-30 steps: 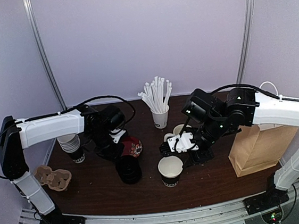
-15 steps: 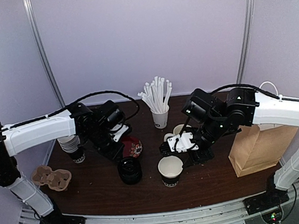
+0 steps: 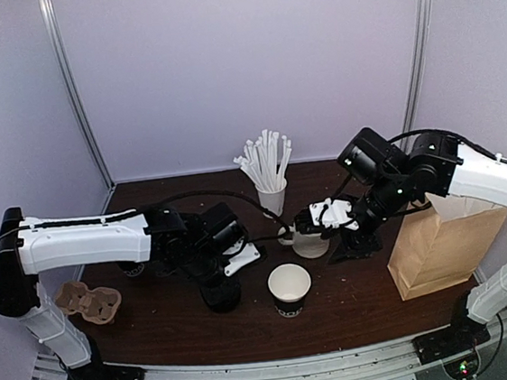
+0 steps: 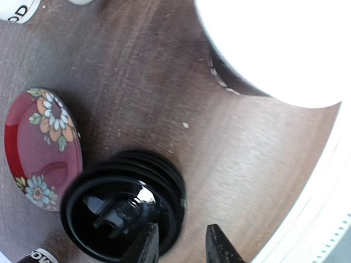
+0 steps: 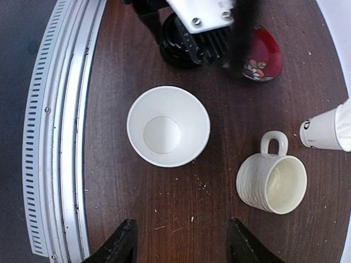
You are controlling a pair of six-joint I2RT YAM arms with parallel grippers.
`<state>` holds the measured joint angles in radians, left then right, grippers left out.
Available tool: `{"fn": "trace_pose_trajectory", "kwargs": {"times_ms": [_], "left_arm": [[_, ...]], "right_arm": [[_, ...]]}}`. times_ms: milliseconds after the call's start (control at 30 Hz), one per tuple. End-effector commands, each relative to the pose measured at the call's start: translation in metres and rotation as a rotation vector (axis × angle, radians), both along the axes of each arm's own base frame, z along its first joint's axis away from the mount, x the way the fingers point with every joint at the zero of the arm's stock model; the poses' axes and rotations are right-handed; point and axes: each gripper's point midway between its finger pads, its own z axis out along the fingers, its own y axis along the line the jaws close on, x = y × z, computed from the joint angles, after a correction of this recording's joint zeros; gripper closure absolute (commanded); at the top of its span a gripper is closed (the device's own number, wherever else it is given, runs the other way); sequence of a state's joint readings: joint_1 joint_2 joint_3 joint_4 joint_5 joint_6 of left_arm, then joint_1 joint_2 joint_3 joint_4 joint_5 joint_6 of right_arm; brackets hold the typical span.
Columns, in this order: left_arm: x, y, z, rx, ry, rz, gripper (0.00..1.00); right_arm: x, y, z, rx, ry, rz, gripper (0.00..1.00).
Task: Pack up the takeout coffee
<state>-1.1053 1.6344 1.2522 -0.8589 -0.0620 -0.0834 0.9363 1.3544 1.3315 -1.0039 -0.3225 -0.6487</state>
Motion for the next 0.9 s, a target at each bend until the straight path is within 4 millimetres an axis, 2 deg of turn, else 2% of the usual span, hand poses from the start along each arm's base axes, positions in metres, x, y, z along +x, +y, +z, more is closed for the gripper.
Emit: {"fn": "trace_pose_trajectory", "kwargs": {"times_ms": [0,133,233,600,767,867], "left_arm": [[0.018,-0.008,-0.015,0.036,-0.038,0.008,0.59],[0.022,-0.002,-0.028,0.102,-0.031,0.042,0.59],[0.020,-0.003,-0.030,0.104,-0.015,0.050,0.61],[0.018,0.000,-0.024,0.111,-0.003,0.081,0.83],[0.018,0.003,-0.022,0.120,0.000,0.085,0.88],[0.014,0.003,-0.015,0.112,0.018,0.088,0.90]], "right_arm": [[0.008,-0.018,0.015,0.079,0.050,-0.093,0.43],[0.017,-0.024,0.022,0.105,0.039,-0.127,0.43],[0.018,-0.024,0.021,0.108,0.039,-0.129,0.43],[0.019,-0.019,0.016,0.114,0.056,-0.118,0.42],[0.019,-0.019,0.015,0.112,0.058,-0.120,0.43],[0.019,-0.019,0.015,0.114,0.061,-0.121,0.43]]}}
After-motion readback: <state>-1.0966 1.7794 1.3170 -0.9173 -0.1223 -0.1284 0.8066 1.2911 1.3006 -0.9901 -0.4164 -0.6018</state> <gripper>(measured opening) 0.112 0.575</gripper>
